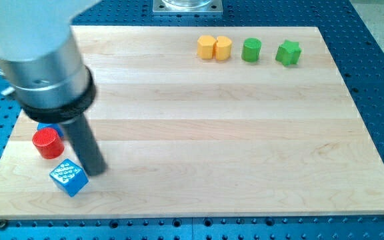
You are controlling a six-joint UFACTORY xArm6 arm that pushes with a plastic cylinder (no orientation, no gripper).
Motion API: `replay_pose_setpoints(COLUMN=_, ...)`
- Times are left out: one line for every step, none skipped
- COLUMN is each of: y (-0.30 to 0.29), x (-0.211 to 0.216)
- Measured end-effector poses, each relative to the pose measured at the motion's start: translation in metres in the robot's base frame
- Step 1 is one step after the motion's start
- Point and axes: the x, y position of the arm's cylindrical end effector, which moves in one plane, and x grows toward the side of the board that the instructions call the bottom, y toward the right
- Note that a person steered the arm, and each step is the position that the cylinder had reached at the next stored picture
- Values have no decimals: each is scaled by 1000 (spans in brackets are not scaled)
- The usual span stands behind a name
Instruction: Place the cube below the red circle
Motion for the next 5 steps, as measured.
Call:
replay_pose_setpoints(y=22, x=30)
replay_pose_setpoints(y=-23, x=32)
replay_pose_setpoints(y=-51, x=32)
replay_pose_setpoints(y=-65, x=32)
replay_pose_setpoints(y=-87, x=34)
